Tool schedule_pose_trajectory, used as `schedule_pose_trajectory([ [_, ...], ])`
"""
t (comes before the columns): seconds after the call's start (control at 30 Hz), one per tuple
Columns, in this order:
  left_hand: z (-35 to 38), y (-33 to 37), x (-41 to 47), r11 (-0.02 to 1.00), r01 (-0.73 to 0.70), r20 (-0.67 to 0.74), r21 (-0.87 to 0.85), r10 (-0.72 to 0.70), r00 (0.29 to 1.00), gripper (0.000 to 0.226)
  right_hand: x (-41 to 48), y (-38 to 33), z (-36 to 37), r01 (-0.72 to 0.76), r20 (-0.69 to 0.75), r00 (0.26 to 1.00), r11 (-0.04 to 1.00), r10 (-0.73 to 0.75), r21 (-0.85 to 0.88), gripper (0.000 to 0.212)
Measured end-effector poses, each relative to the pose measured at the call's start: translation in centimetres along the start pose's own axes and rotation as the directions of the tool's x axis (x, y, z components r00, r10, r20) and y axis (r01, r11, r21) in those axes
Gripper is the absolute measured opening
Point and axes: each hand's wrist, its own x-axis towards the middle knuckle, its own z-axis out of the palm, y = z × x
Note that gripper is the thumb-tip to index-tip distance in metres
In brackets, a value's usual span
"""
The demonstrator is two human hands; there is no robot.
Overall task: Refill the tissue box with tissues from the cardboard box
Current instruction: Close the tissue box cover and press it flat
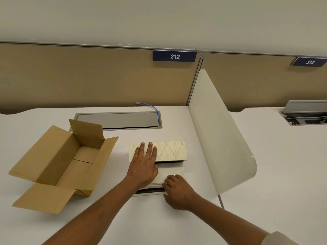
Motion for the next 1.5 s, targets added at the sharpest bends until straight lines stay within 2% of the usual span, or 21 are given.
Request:
schedule_pose_trajectory([
  [0.23, 1.0, 1.6, -4.1, 0.997, -0.058, -0.088, -0.044, 0.054, 0.995, 0.077, -2.2, 0.5, 1.5, 0.063, 0.095, 0.994, 0.996, -0.057, -0.067, 0.058],
  [0.4, 1.4, 2.1, -5.5, 0.997, -0.066, -0.060, -0.029, 0.064, 0.996, 0.082, -2.2, 0.3, 2.0, 0.073, 0.158, 0.986, 0.990, -0.053, -0.124, 0.062],
  [0.53, 0.9, 1.7, -4.4, 0.993, -0.107, -0.031, 0.042, 0.109, 0.994, 0.065, -2.3, 0.8, 2.2, 0.101, 0.146, 0.986, 0.987, -0.082, -0.122, 0.062],
  [0.67, -0.6, 1.4, -2.7, 0.995, -0.089, -0.087, -0.036, 0.086, 0.993, 0.057, -2.2, 0.9, 2.2, 0.113, 0.167, 0.981, 0.989, -0.097, -0.091, 0.061],
  [0.73, -0.5, 1.4, -2.9, 0.991, -0.101, -0.133, -0.086, 0.089, 0.987, 0.070, -2.2, 0.6, 2.1, 0.085, 0.173, 0.982, 0.994, -0.071, -0.071, 0.061],
  [0.8, -0.2, 1.5, -3.6, 0.990, -0.091, -0.119, -0.106, 0.078, 0.990, 0.083, -2.5, 0.1, 2.0, 0.059, 0.158, 0.986, 0.994, -0.044, -0.091, 0.064],
  [0.97, 0.2, 2.1, -4.6, 0.994, -0.070, -0.021, -0.082, 0.069, 0.997, 0.081, -3.7, -3.2, 2.8, -0.086, 0.185, 0.973, 0.961, 0.137, -0.262, 0.064],
  [1.03, 0.3, 2.2, -4.6, 0.996, -0.071, -0.020, -0.061, 0.070, 0.997, 0.081, -4.2, -4.9, 3.6, -0.084, 0.057, 0.993, 0.953, 0.105, -0.292, 0.048],
  [1.13, 0.7, 2.4, -4.8, 0.997, -0.065, 0.003, -0.048, 0.066, 0.998, 0.077, -4.7, -6.0, 3.2, -0.109, -0.125, 0.988, 0.979, 0.088, -0.174, 0.044],
  [1.2, 1.2, 2.5, -5.1, 0.996, -0.070, 0.013, -0.052, 0.071, 0.997, 0.077, -4.2, -5.6, 1.9, -0.097, -0.278, 0.957, 0.994, 0.078, -0.056, 0.016],
  [1.27, 1.6, 2.6, -5.4, 0.995, -0.087, 0.018, -0.056, 0.088, 0.996, 0.076, -3.4, -4.6, 0.8, -0.106, -0.427, 0.899, 0.994, 0.098, 0.005, 0.016],
  [1.33, 2.0, 2.7, -5.7, 0.990, -0.133, 0.019, -0.042, 0.134, 0.991, 0.066, -2.8, -3.5, 0.0, -0.151, -0.467, 0.871, 0.988, 0.152, 0.040, 0.004],
  [1.37, 2.1, 2.7, -5.7, 0.986, -0.160, 0.002, -0.034, 0.160, 0.987, 0.056, -2.5, -2.9, -0.4, -0.192, -0.438, 0.877, 0.980, 0.196, 0.053, 0.011],
  [1.43, 2.1, 2.5, -5.5, 0.982, -0.179, -0.048, -0.059, 0.176, 0.983, 0.040, -1.7, -1.5, -0.8, -0.276, -0.301, 0.913, 0.960, 0.277, 0.048, 0.046],
  [1.5, 1.8, 1.9, -5.0, 0.984, -0.149, -0.073, -0.097, 0.142, 0.987, 0.045, -1.2, -0.2, -0.8, -0.331, -0.189, 0.925, 0.943, 0.331, 0.033, 0.072],
])
